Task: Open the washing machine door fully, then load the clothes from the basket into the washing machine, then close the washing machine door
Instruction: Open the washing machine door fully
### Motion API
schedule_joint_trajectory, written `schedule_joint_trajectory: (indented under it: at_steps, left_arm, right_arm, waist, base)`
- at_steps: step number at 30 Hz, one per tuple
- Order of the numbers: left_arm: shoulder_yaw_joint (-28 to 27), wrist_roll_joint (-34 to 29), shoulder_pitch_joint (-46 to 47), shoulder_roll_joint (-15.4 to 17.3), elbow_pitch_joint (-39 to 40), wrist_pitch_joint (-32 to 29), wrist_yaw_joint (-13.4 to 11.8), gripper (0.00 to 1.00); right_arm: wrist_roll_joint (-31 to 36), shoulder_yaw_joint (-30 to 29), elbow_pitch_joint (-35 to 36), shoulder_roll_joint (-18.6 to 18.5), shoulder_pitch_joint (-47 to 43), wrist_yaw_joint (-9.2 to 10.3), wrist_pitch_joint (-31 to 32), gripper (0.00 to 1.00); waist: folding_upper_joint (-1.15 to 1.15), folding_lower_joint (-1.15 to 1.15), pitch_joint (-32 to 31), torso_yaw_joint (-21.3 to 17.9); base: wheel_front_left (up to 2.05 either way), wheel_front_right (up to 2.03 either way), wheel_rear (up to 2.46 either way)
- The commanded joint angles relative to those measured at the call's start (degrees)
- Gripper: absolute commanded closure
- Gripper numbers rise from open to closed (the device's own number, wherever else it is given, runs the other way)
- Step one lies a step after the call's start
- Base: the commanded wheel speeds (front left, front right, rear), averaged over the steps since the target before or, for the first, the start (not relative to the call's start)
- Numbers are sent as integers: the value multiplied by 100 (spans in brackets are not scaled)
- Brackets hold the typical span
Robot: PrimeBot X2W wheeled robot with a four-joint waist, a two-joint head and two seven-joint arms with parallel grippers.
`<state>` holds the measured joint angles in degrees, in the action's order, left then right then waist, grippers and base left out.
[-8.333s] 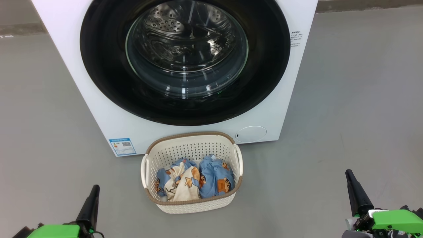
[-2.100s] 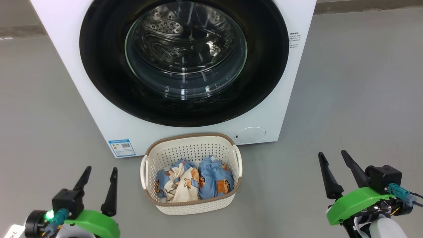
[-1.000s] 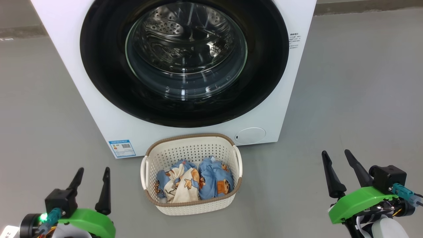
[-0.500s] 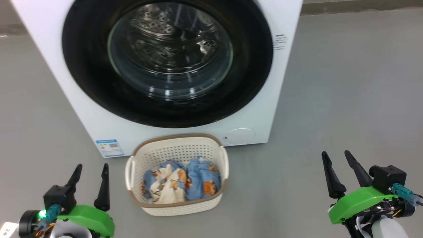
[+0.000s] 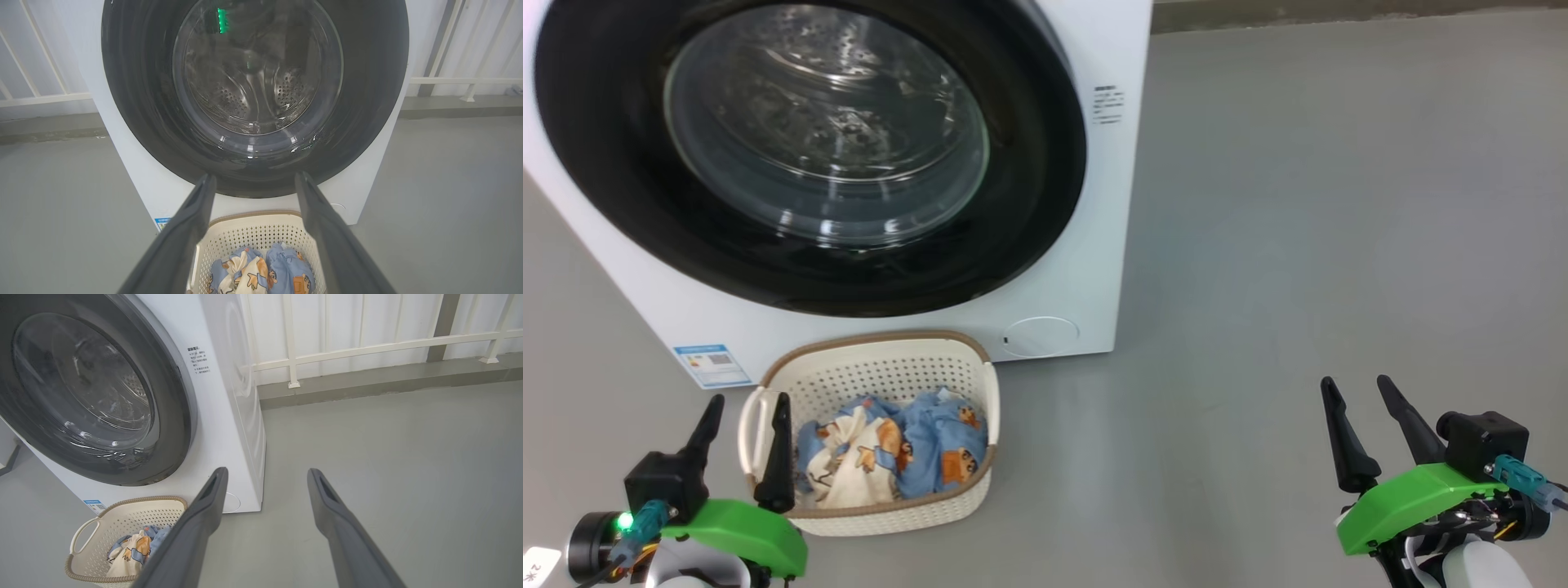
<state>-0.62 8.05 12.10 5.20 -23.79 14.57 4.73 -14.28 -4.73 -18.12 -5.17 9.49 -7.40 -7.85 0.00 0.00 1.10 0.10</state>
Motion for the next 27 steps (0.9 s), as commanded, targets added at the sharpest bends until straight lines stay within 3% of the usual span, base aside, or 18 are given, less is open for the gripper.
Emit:
schedule_joint_trajectory:
  at_steps: [1,27]
  left_arm:
    - [-186,-25,280,132,162,43,-3,0]
    - [-209,-149,79,80,387,43,65,0]
  right_arm:
    - [-37,119,125,-13,220,-9,-57,0]
    - [56,95,48,-6,223,-9,-213,0]
  waist:
    - [0,0,13,-2]
    - [0,0,-42,-26]
  base:
    - [49,49,-98]
    - [5,5,-10]
